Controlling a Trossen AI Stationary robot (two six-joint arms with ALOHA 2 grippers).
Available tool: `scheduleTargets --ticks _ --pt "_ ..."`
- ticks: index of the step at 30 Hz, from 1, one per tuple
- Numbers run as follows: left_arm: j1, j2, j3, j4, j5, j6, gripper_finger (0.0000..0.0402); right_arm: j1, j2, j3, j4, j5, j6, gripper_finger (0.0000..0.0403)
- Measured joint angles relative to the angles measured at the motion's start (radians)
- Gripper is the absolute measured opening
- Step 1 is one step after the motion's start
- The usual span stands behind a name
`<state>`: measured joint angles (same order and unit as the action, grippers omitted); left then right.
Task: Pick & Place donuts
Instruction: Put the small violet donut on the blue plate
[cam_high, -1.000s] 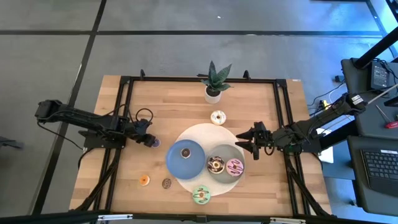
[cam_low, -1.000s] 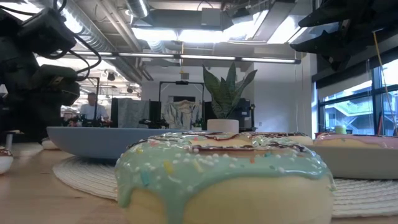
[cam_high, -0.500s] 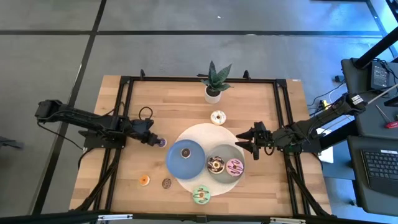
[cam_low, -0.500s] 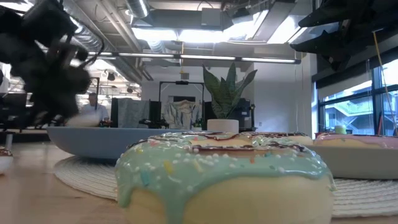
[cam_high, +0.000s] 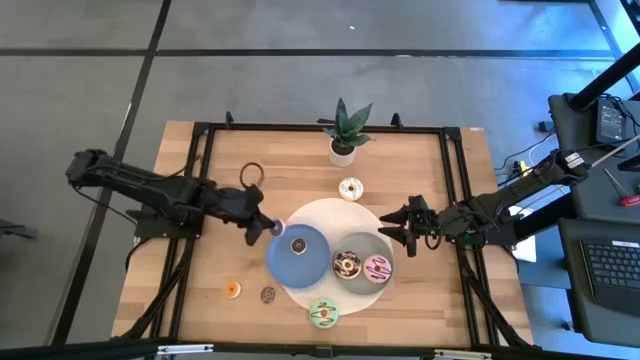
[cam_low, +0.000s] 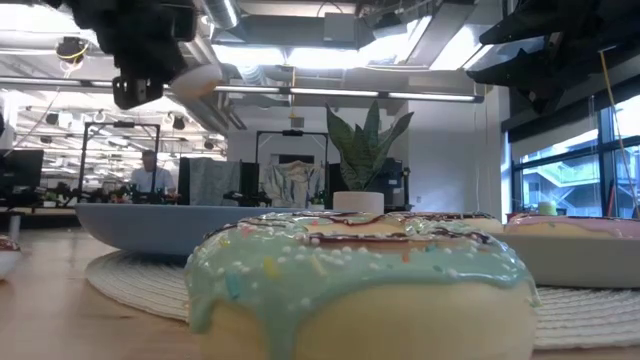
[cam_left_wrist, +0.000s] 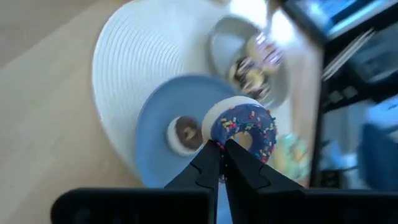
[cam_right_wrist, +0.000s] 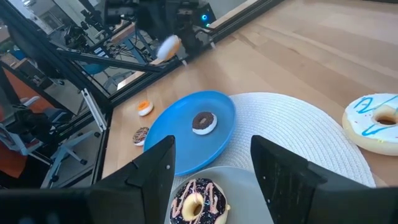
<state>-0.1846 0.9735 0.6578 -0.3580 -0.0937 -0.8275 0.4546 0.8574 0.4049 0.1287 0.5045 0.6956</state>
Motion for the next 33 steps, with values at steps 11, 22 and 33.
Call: scheduleTargets --ticks 11,22,33 --pt "-0.093 0.344 0.061 0.055 0.056 -0.112 0.0011 0.000 0.000 0.000 0.000 0.001 -0.001 0.0211" --pt "-0.102 0.488 0.061 0.126 0.106 -0.201 0.0012 0.000 0.000 0.000 -0.010 0.002 -0.023 0.0211" --pt "-0.101 0.514 0.061 0.123 0.089 -0.233 0.0012 0.000 0.000 0.000 -0.021 0.002 -0.021 0.0211"
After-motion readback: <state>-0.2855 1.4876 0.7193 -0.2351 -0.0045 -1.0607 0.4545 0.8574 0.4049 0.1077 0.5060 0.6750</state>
